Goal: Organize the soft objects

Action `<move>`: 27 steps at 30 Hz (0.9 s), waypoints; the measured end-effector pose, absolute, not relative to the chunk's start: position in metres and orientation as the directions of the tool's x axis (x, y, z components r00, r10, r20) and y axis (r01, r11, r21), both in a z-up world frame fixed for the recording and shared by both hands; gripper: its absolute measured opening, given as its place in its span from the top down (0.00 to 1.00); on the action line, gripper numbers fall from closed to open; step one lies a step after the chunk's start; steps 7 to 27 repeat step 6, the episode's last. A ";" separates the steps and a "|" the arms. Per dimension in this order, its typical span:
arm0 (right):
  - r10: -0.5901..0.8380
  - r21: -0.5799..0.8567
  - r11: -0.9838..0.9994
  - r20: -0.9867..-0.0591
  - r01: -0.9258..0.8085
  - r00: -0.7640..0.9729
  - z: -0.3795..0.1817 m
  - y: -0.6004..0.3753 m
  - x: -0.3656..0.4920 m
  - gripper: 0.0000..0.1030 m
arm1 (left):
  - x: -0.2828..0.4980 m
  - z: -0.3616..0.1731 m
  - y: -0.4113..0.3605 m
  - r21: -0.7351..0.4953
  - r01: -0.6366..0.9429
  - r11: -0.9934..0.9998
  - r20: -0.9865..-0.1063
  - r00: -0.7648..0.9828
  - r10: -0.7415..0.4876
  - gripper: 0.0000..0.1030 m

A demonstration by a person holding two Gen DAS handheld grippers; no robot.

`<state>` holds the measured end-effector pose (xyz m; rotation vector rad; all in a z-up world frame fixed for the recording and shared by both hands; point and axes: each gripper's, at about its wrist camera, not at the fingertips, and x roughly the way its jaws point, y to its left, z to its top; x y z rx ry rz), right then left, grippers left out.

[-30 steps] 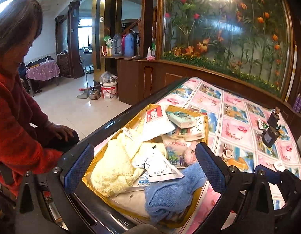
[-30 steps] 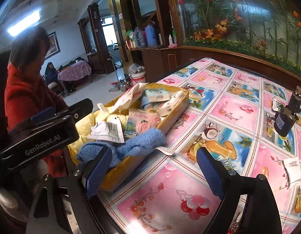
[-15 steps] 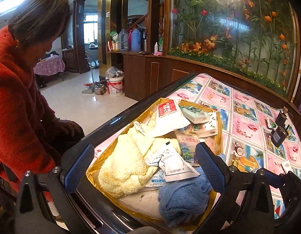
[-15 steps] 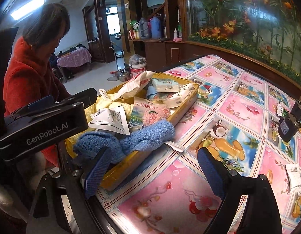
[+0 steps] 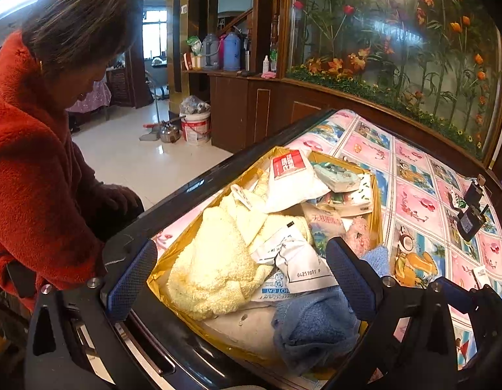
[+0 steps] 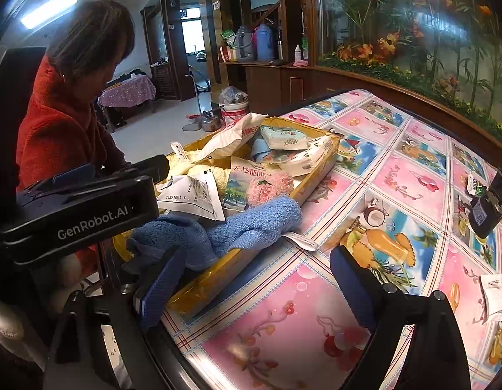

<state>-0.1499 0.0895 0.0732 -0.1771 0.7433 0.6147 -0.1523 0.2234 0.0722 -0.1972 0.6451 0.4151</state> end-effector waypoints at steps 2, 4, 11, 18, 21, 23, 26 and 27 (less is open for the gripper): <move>0.461 0.062 0.812 -0.680 -0.581 0.571 0.073 0.089 -0.149 0.10 | -0.152 0.071 0.226 -0.053 -0.438 0.897 -0.631 0.711 0.310 0.00; 0.461 0.065 0.812 -0.680 -0.580 0.570 0.073 0.088 -0.150 0.10 | -0.151 0.070 0.226 -0.053 -0.445 0.894 -0.639 0.703 0.312 0.00; 0.466 0.073 0.811 -0.680 -0.581 0.566 0.074 0.088 -0.149 0.10 | -0.151 0.070 0.227 -0.058 -0.455 0.889 -0.645 0.696 0.314 0.00; 0.466 0.073 0.811 -0.680 -0.581 0.566 0.074 0.088 -0.149 0.10 | -0.151 0.070 0.227 -0.058 -0.455 0.889 -0.645 0.696 0.314 0.00; 0.466 0.073 0.811 -0.680 -0.581 0.566 0.074 0.088 -0.149 0.10 | -0.151 0.070 0.227 -0.058 -0.455 0.889 -0.645 0.696 0.314 0.00; 0.466 0.073 0.811 -0.680 -0.581 0.566 0.074 0.088 -0.149 0.10 | -0.151 0.070 0.227 -0.058 -0.455 0.889 -0.645 0.696 0.314 0.00; 0.466 0.073 0.811 -0.680 -0.581 0.566 0.074 0.088 -0.149 0.10 | -0.151 0.070 0.227 -0.058 -0.455 0.889 -0.645 0.696 0.314 0.00; 0.466 0.073 0.811 -0.680 -0.581 0.566 0.074 0.088 -0.149 0.10 | -0.151 0.070 0.227 -0.058 -0.455 0.889 -0.645 0.696 0.314 0.00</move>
